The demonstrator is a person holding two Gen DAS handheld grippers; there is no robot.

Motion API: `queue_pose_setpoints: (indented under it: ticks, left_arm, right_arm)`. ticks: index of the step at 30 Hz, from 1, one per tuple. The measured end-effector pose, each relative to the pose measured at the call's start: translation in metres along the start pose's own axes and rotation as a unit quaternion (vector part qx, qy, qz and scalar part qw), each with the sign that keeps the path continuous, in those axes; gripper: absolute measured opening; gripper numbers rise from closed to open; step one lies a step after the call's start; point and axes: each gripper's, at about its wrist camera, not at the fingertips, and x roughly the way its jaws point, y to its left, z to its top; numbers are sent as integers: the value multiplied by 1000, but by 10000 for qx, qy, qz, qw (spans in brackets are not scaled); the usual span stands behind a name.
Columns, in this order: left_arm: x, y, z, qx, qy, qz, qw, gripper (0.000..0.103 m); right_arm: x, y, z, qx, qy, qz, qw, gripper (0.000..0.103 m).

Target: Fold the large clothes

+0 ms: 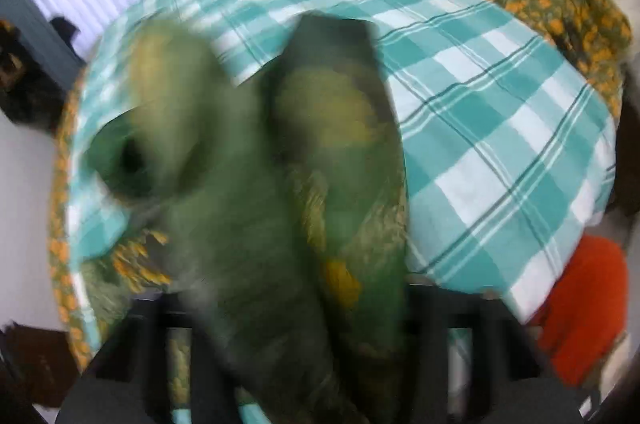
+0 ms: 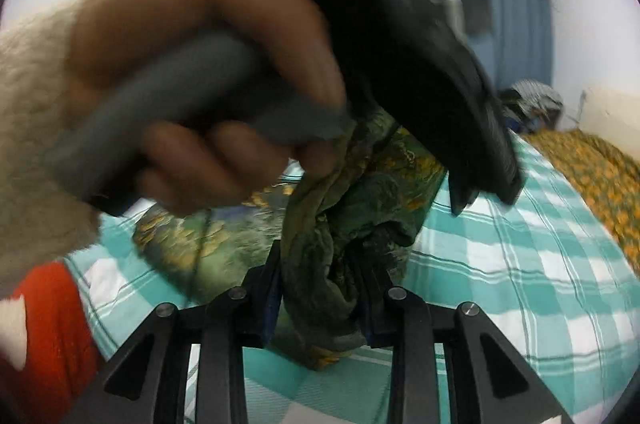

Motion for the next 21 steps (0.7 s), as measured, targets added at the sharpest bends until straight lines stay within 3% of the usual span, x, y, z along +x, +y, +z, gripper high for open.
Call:
queue_pose_setpoints:
  ticks: [3, 5, 7, 10, 13, 16, 18, 21]
  left_arm:
    - [-8, 40, -9, -393, -86, -305, 9987, 30]
    - [-15, 68, -17, -582, -138, -408, 9974, 30]
    - [-20, 103, -29, -717, -148, -439, 9963, 30]
    - [-22, 142, -46, -868, -84, -383, 9954, 30]
    - [-22, 184, -69, -1162, -34, -427, 9923, 31]
    - [-15, 221, -92, -1386, -9, -509, 9890, 31]
    - [-9, 232, -103, -1513, -17, -576, 9868, 31]
    - [5, 250, -118, -1752, -16, -722, 9819, 33]
  right_arm:
    - [-8, -7, -1, 235, -81, 394, 9989, 35]
    - [-16, -13, 1, 455, -211, 720, 9961, 49]
    - [-27, -25, 2, 817, -407, 939, 9914, 51]
    - [-19, -42, 5, 1232, -248, 1009, 9869, 50]
    - [3, -47, 8, 1258, 41, 912, 9878, 41]
    - [28, -41, 9, 1267, 387, 1095, 9851, 37]
    - [48, -31, 15, 1211, 553, 1252, 9832, 28]
    - [75, -8, 25, 1067, 712, 1446, 9811, 26]
